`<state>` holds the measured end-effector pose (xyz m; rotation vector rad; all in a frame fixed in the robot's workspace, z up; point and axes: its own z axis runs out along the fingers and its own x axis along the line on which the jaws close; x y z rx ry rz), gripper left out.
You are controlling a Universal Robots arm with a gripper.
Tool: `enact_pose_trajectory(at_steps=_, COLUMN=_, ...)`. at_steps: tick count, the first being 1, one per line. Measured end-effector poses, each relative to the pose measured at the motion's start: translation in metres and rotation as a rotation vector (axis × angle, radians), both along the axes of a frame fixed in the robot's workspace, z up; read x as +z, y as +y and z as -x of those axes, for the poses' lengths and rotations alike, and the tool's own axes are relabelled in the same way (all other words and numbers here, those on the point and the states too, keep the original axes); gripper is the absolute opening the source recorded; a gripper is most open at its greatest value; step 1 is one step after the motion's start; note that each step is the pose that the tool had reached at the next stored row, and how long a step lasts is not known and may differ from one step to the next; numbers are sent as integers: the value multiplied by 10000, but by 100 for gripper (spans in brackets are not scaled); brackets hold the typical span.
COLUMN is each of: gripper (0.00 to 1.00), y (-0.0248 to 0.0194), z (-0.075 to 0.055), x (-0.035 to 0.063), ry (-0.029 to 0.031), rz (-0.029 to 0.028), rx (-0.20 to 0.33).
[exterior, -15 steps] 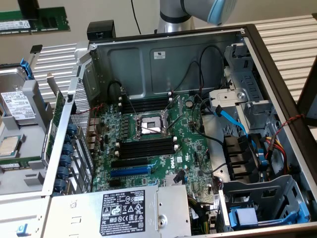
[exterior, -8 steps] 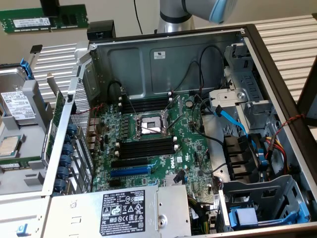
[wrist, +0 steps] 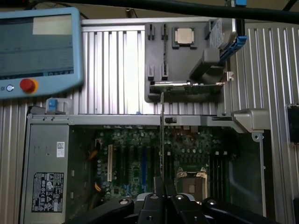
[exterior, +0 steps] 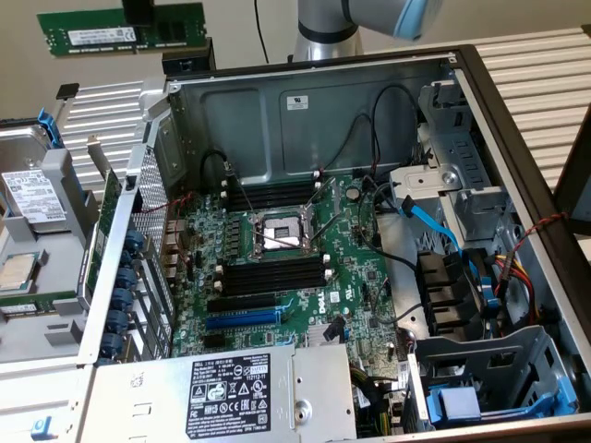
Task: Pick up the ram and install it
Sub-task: 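Pick up the ram and move it above insertion slot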
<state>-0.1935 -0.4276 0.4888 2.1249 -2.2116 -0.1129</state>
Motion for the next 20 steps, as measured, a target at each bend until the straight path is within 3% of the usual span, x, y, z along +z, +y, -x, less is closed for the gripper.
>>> enact_pose_trajectory(at_steps=10, gripper=13, y=17, z=-455, x=-1, ry=52, rz=0, rx=1)
enact_pose_trajectory(at_steps=15, gripper=13, y=123, z=-617, x=-7, ry=52, rz=1, rx=0)
enact_pose_trajectory(at_steps=20, gripper=13, y=211, z=-690, x=-13, ry=28, rz=-3, rx=0)
